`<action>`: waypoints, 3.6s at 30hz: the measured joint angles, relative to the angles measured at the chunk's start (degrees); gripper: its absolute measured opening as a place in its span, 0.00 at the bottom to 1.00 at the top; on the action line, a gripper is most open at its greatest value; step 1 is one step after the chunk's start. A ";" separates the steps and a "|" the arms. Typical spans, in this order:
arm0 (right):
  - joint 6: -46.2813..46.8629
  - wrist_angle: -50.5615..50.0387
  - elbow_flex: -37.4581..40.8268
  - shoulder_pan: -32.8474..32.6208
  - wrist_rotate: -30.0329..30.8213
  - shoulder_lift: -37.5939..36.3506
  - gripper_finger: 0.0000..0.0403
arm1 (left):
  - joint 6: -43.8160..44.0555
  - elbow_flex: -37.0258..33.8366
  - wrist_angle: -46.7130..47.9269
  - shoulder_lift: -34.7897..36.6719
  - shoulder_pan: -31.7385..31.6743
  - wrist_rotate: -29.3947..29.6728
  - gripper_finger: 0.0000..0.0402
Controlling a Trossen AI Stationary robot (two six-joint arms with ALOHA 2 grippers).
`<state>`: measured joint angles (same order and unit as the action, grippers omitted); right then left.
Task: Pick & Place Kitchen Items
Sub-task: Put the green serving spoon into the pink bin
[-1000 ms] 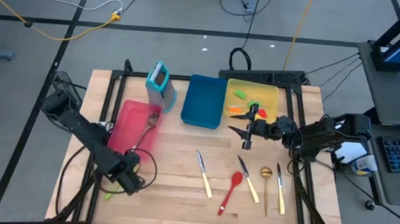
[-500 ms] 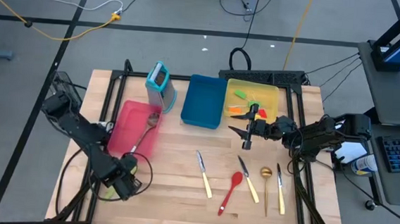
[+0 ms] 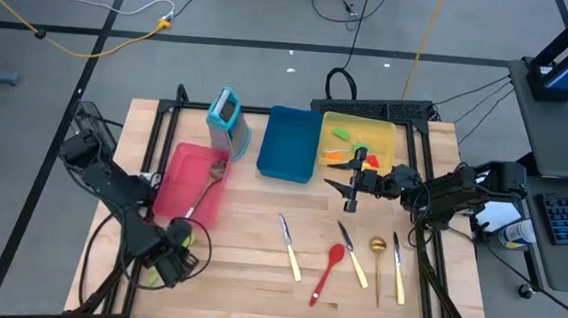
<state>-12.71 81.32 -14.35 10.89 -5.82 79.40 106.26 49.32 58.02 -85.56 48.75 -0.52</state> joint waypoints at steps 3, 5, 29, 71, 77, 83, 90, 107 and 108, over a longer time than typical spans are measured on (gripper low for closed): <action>0.02 0.02 0.00 -0.01 0.00 0.00 0.45 | -0.75 -0.01 -1.21 0.00 0.54 2.26 0.37; 0.02 0.04 0.00 0.00 0.00 0.02 0.45 | -0.76 -0.48 -2.79 0.00 0.81 3.55 0.37; 0.02 0.02 0.00 -0.01 -0.02 0.01 0.45 | 4.58 -9.57 -15.30 0.14 0.92 1.09 0.10; -0.08 -0.84 0.04 -0.01 -0.01 0.00 0.45 | 9.47 2.60 -18.56 -11.44 5.82 -9.77 0.40; -0.08 -0.58 0.02 -0.01 -0.01 0.00 0.45 | 13.51 2.98 -19.10 -11.88 6.84 -8.34 0.40; -0.05 -0.21 0.02 -0.02 0.00 0.00 0.45 | 8.13 5.07 -10.59 -6.68 4.00 -10.24 0.40; -0.29 -0.13 0.00 -0.02 0.00 0.00 0.45 | -7.05 4.86 3.68 -3.55 1.88 -12.74 0.40; -0.27 -0.14 0.00 0.00 0.00 0.01 0.45 | -20.96 -5.92 -5.46 -4.82 1.98 -17.38 0.40; -0.38 -0.17 0.00 -0.02 -0.02 0.02 0.45 | -21.34 -5.91 -5.27 -4.86 1.94 -18.16 0.40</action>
<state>-13.08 81.14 -14.35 10.87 -5.84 79.42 84.91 43.41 52.75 -90.42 50.69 -18.69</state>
